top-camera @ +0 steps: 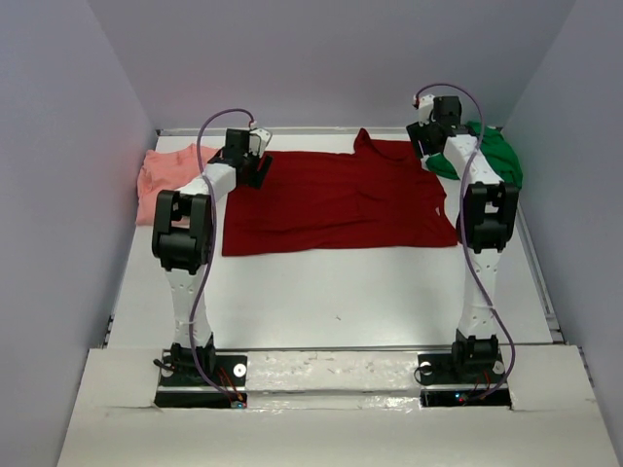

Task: Fold and stack the t-shirts
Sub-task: Fold the tshirt

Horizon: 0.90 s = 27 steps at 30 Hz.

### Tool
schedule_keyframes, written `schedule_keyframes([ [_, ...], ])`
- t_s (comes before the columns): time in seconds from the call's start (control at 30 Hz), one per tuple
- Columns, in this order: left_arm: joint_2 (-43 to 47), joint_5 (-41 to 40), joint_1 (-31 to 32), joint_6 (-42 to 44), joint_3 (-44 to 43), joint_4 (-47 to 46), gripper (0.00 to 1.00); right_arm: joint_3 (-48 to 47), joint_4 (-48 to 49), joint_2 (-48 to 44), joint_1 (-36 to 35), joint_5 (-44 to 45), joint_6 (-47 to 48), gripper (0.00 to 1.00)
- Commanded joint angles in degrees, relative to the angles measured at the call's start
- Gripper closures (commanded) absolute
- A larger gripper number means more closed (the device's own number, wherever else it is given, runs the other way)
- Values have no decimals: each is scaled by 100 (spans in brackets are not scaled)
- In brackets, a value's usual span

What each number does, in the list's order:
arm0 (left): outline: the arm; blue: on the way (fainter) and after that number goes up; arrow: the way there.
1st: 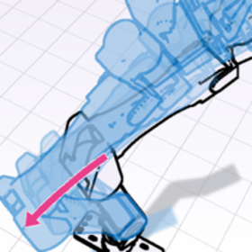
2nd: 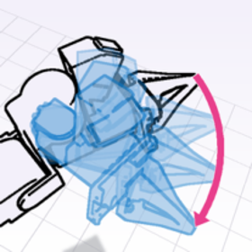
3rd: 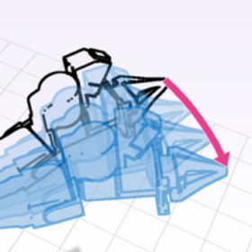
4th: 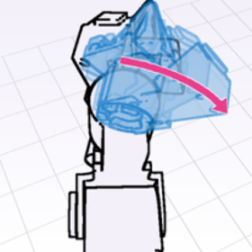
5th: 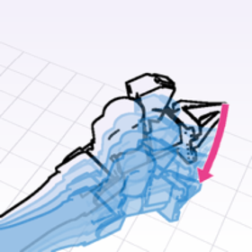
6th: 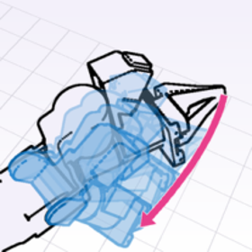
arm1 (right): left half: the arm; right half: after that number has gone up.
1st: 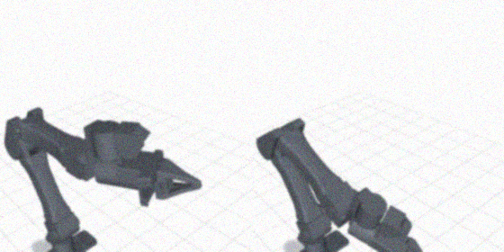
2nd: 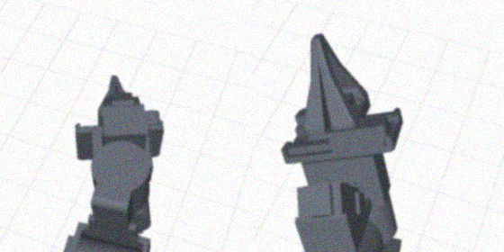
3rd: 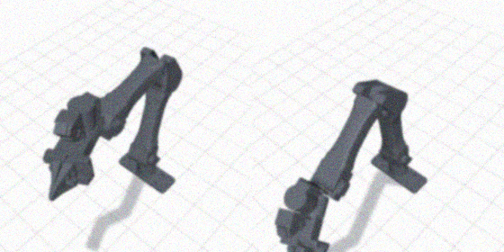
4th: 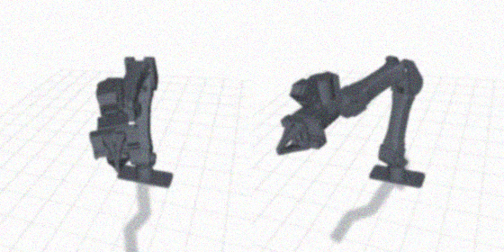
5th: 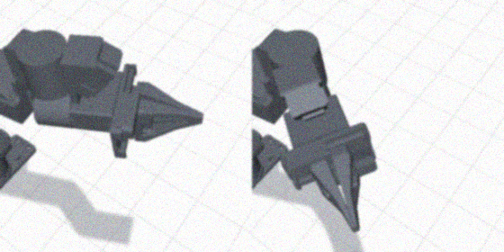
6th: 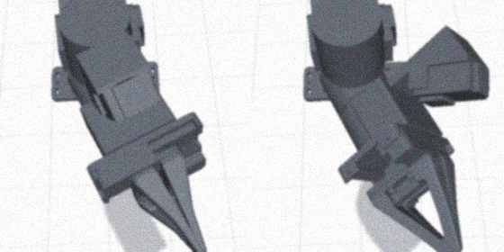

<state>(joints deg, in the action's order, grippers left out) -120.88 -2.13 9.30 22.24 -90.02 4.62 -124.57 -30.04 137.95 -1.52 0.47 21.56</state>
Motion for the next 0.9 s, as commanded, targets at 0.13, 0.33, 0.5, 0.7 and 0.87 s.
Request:
schedule_keyframes([
  [0.13, 364, 82, 239, 61, -104, -31, 14, -365, -19, -120, -68, -73, -47, 31],
  [0.33, 197, -366, 221, 114, -165, -146, 14, -1472, -405, 784, -68, -363, -170, 35],
  [0.5, 135, -525, 169, 70, -183, -199, 14, -1816, -476, 1137, -121, -583, -214, 36],
  [0.7, 3, -631, 160, 70, -244, -93, 14, -1615, -538, 1208, -121, -697, -188, 37],
  [0.87, 29, -631, 169, 52, -183, -111, 14, -1359, -546, 1217, -121, -697, -161, 43],
])
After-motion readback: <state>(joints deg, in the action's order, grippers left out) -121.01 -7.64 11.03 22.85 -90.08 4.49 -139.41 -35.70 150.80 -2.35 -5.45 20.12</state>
